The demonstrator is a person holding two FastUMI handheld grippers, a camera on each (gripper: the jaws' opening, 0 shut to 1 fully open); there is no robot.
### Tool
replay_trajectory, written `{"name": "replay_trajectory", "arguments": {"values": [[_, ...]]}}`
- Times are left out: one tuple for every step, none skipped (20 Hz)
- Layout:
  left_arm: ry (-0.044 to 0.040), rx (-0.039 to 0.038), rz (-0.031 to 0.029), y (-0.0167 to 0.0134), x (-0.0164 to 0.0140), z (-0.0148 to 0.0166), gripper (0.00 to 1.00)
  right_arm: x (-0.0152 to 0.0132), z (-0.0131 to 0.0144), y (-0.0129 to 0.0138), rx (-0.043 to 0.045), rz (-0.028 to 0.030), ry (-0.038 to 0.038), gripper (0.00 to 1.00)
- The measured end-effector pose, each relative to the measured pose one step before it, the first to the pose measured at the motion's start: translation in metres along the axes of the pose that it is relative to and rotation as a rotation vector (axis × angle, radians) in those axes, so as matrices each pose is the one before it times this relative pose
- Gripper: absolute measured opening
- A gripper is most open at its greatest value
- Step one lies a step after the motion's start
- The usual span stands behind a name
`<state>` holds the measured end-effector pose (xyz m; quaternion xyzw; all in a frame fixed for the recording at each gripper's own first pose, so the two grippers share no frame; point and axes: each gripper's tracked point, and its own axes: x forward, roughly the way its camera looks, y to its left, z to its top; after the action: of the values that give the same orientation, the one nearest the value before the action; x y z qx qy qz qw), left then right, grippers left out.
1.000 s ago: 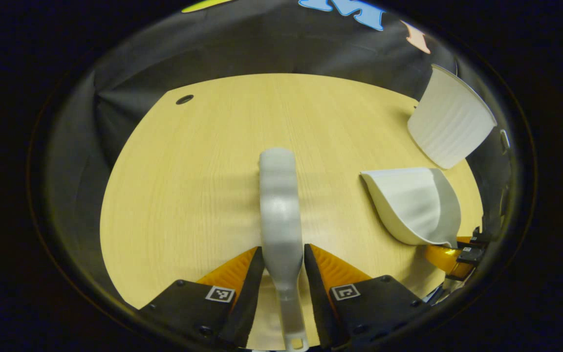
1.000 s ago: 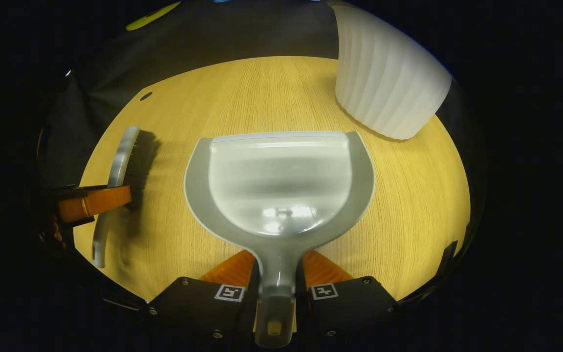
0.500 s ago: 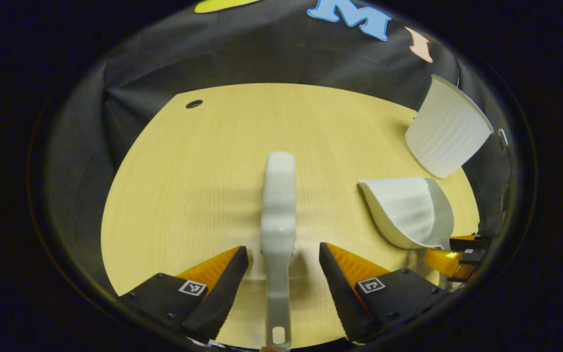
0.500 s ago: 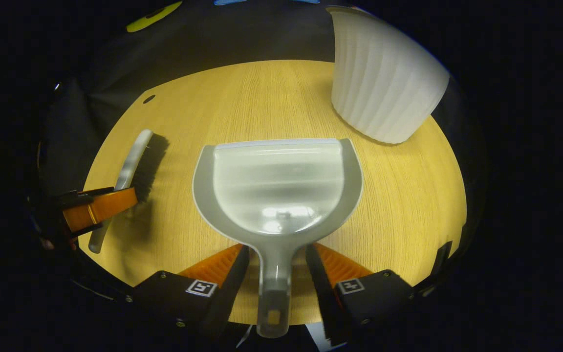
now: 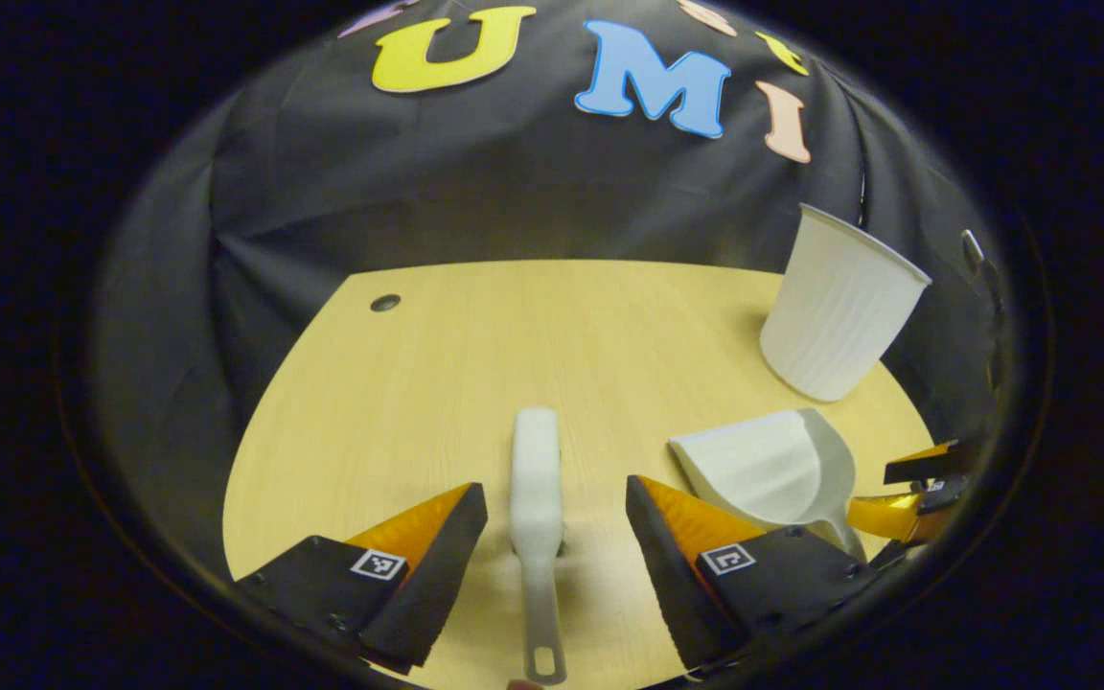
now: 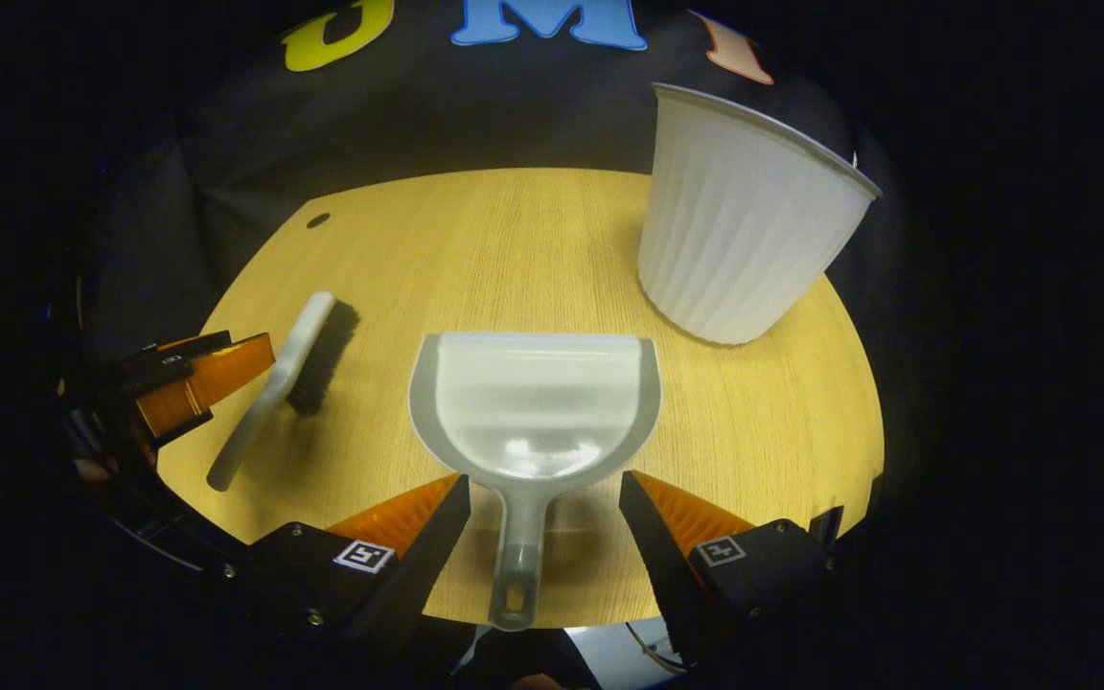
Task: Pick up the small broom and dustpan from the desktop, sweep the trash into the dustpan with the broom, and then empty the trash into the garbage bin.
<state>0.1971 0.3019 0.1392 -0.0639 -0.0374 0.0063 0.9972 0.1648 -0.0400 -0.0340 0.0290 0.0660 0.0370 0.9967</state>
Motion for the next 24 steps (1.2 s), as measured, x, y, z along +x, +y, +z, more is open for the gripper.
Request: {"name": "replay_trajectory", "arguments": {"values": [[-0.04272, -0.00676, -0.00023, -0.00207, -0.00370, 0.01176, 0.96, -0.00538, 0.01362, -0.00244, -0.00723, -0.00502, -0.05866, 0.98], [-0.04165, -0.00501, -0.00093, -0.00231, -0.00385, 0.01165, 0.96, -0.00454, 0.01368, -0.00322, -0.01033, -0.00708, -0.06091, 0.98], [-0.04148, -0.00175, 0.00329, -0.00282, -0.00543, 0.01178, 0.95, -0.00038, 0.00990, -0.00302, -0.01190, -0.00770, -0.05681, 0.98], [-0.04093, 0.00098, 0.00028, -0.00240, -0.00448, 0.00854, 0.96, -0.00361, 0.01207, -0.00417, -0.01168, -0.00578, -0.05710, 0.98], [-0.03803, 0.00274, 0.00539, -0.00318, -0.00502, 0.01020, 0.96, -0.00536, 0.00978, -0.00406, -0.01198, 0.00001, -0.04957, 0.98], [-0.03939, 0.00462, 0.00319, -0.00408, -0.00431, 0.01102, 0.96, -0.00350, 0.01111, -0.00388, -0.01101, -0.00141, -0.05006, 0.98], [-0.03747, 0.00617, 0.00536, -0.00390, -0.00667, 0.01032, 0.96, -0.00116, 0.00994, -0.00365, -0.00937, -0.00053, -0.04963, 0.98], [-0.03349, 0.00657, 0.00407, -0.00407, -0.00497, 0.00915, 0.96, -0.00169, 0.01085, -0.00276, -0.00496, 0.00324, -0.04807, 0.98], [-0.02822, 0.00573, 0.00881, -0.00297, -0.00464, 0.00785, 0.96, -0.00092, 0.00973, -0.00300, -0.00012, 0.00509, -0.04302, 0.98], [-0.02974, 0.00077, 0.00450, -0.00468, -0.00643, 0.00821, 0.96, -0.00053, 0.00769, -0.00182, 0.00267, 0.00604, -0.04026, 0.98], [-0.02730, -0.00167, 0.00522, -0.00367, -0.00522, 0.00741, 0.96, 0.00086, 0.00734, -0.00328, 0.00170, 0.00283, -0.03780, 0.98], [-0.02715, -0.00338, 0.00563, -0.00304, -0.00442, 0.00790, 0.96, 0.00143, 0.00677, -0.00288, -0.00404, -0.00047, -0.03819, 0.98], [-0.02655, -0.00459, 0.00836, -0.00250, -0.00475, 0.00608, 0.95, 0.00035, 0.00371, -0.00178, -0.00790, -0.00228, -0.03408, 0.98], [-0.02971, -0.00624, 0.00488, -0.00320, -0.00280, 0.00604, 0.95, 0.00132, 0.00277, -0.00099, -0.01053, -0.00088, -0.02852, 0.98], [-0.02688, -0.00599, 0.00884, -0.00164, -0.00419, 0.00552, 0.95, -0.00161, 0.00283, -0.00163, -0.00973, 0.00106, -0.02902, 0.98], [-0.02589, -0.00710, 0.00548, -0.00158, -0.00358, 0.00659, 0.96, -0.00160, 0.00431, -0.00126, -0.01099, 0.00169, -0.02756, 0.98], [-0.02216, -0.00737, 0.00697, -0.00187, -0.00431, 0.00585, 0.95, 0.00193, 0.00432, -0.00113, -0.01019, -0.00192, -0.02418, 0.98], [-0.02447, -0.00345, -0.00030, -0.00187, -0.00381, 0.00727, 0.96, -0.00032, 0.00377, -0.00118, -0.00887, -0.00589, -0.02617, 0.98], [-0.01940, 0.00481, 0.00468, -0.00169, -0.00329, 0.00640, 0.96, -0.00038, 0.00438, -0.00024, -0.00944, -0.00250, -0.02324, 0.98], [-0.01222, 0.01055, 0.00424, -0.00065, -0.00207, 0.00313, 0.95, -0.00157, 0.00732, 0.00027, -0.00549, -0.00475, -0.03044, 0.98], [-0.00602, 0.00916, 0.00578, -0.00035, -0.00142, 0.00282, 0.96, -0.00070, 0.00708, -0.00073, -0.00414, -0.00336, -0.02848, 0.98], [-0.00765, 0.00541, 0.00185, -0.00029, -0.00016, 0.00312, 0.96, -0.00111, 0.00649, 0.00040, -0.00390, -0.00508, -0.02911, 0.98], [-0.00824, 0.00260, -0.00248, -0.00062, -0.00099, 0.00335, 0.96, -0.00197, 0.00612, -0.00024, -0.00663, -0.00890, -0.02250, 0.98], [0.00006, 0.00370, 0.00698, 0.00354, 0.00025, 0.00302, 0.96, -0.00161, 0.00516, -0.00096, -0.00480, -0.00859, -0.01395, 0.98]]}}
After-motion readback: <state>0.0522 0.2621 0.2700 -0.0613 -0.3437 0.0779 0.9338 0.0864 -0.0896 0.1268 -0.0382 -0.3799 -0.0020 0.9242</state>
